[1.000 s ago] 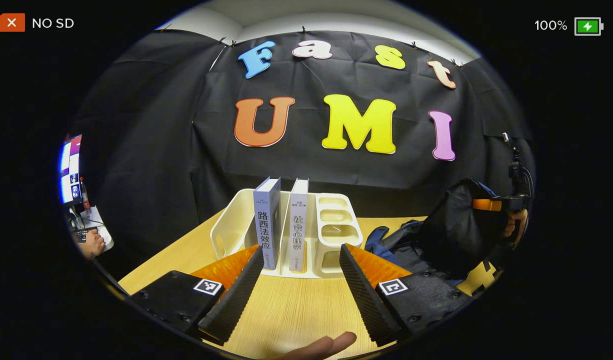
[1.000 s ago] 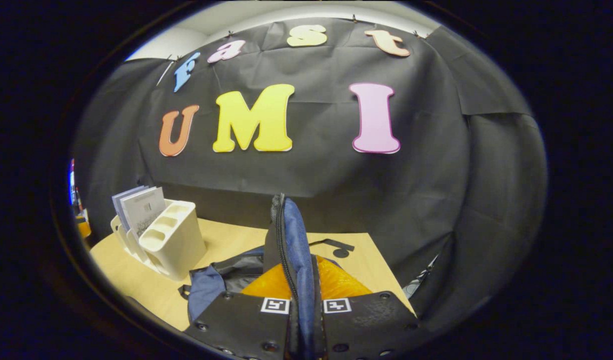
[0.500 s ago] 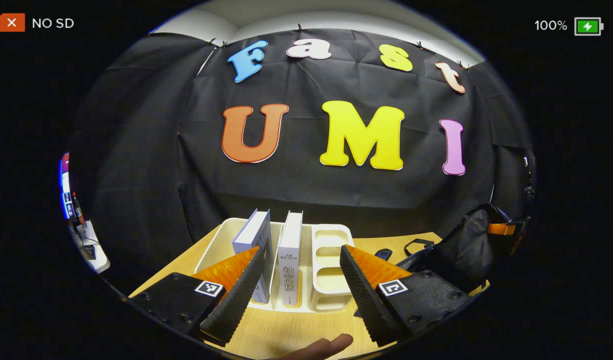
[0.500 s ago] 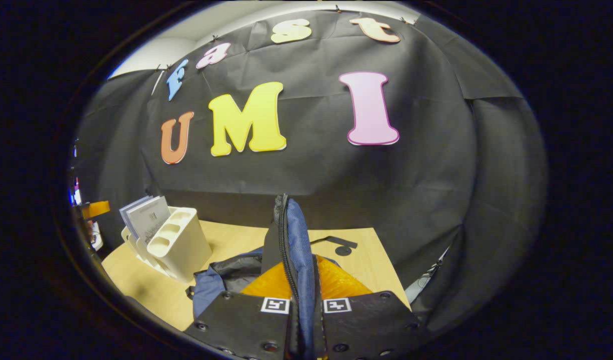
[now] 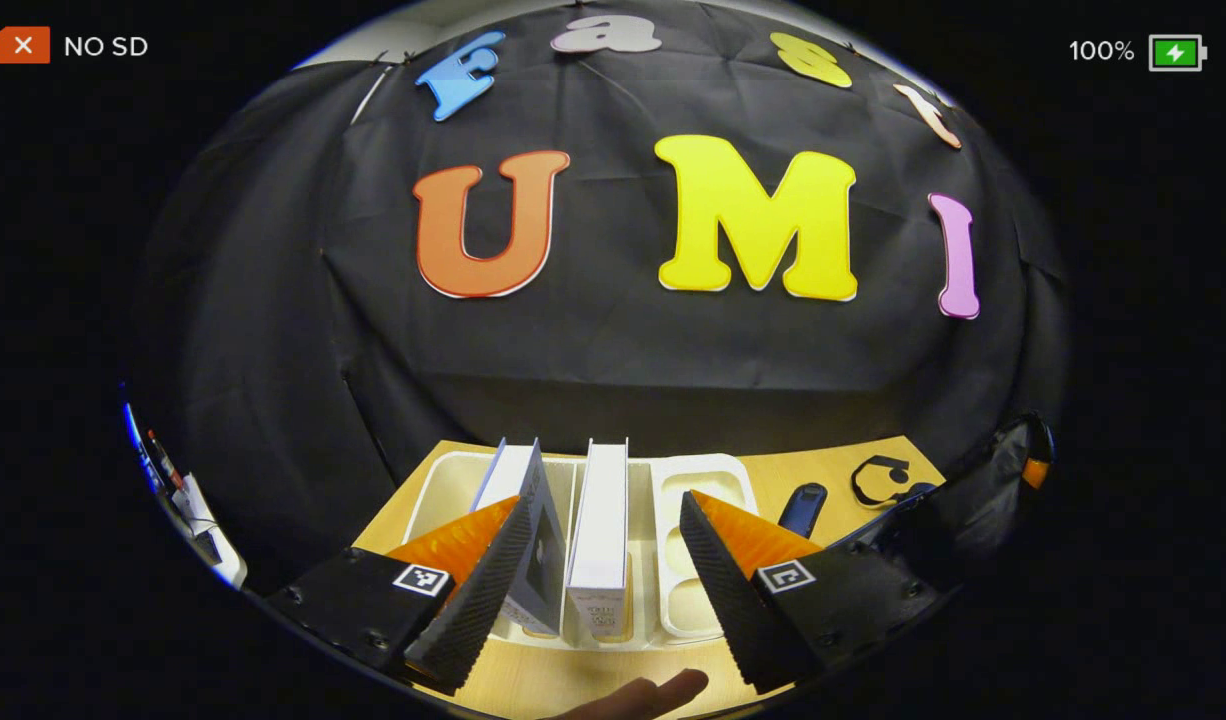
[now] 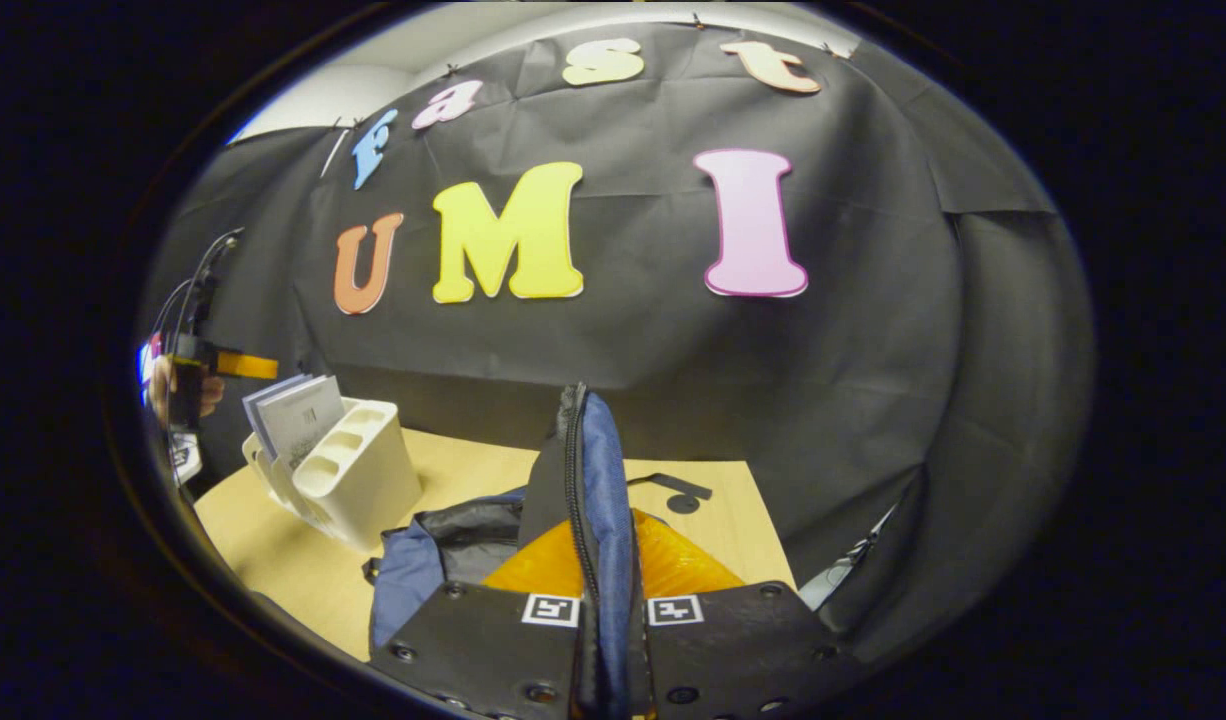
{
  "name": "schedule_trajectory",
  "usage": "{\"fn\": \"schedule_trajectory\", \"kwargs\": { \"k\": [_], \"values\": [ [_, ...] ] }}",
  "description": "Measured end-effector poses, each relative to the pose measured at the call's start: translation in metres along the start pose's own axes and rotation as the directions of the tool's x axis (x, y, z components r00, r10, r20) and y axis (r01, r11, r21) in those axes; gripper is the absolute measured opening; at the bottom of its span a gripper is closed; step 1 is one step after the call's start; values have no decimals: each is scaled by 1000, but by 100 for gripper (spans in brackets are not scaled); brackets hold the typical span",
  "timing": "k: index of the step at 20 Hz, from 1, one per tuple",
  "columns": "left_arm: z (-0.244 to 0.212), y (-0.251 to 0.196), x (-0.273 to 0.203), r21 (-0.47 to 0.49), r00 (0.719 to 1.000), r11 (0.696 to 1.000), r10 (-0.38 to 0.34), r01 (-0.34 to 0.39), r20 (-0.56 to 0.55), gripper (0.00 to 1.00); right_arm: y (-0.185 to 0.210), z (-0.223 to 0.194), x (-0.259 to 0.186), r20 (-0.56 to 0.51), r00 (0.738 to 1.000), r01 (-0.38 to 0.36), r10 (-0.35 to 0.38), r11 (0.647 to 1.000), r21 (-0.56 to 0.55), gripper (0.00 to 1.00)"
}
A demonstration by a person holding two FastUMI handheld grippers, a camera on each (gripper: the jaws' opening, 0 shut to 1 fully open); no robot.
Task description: Open the schoolbag, grab two books from the bookshelf and put them into the schoolbag.
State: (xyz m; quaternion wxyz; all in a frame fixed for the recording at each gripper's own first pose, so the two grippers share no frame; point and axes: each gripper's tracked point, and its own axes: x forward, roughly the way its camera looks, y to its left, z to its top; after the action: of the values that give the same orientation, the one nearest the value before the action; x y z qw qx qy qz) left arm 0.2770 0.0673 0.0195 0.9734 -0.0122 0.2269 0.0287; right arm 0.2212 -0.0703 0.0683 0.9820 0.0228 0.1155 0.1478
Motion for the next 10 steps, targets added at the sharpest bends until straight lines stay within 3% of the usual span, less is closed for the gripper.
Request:
{"fn": "schedule_trajectory", "kwargs": {
  "k": [5,10],
  "values": [
    [-9,-6,56,15,978,999,-35,39,-207,95,-2,-6,-1,-7,1000,-6,6,1000,-7,10],
    [-33,-5,110,77,931,997,33,-5,-364,93,-6,-13,1,-16,1000,-8,8,1000,19,10]
  ]
}}
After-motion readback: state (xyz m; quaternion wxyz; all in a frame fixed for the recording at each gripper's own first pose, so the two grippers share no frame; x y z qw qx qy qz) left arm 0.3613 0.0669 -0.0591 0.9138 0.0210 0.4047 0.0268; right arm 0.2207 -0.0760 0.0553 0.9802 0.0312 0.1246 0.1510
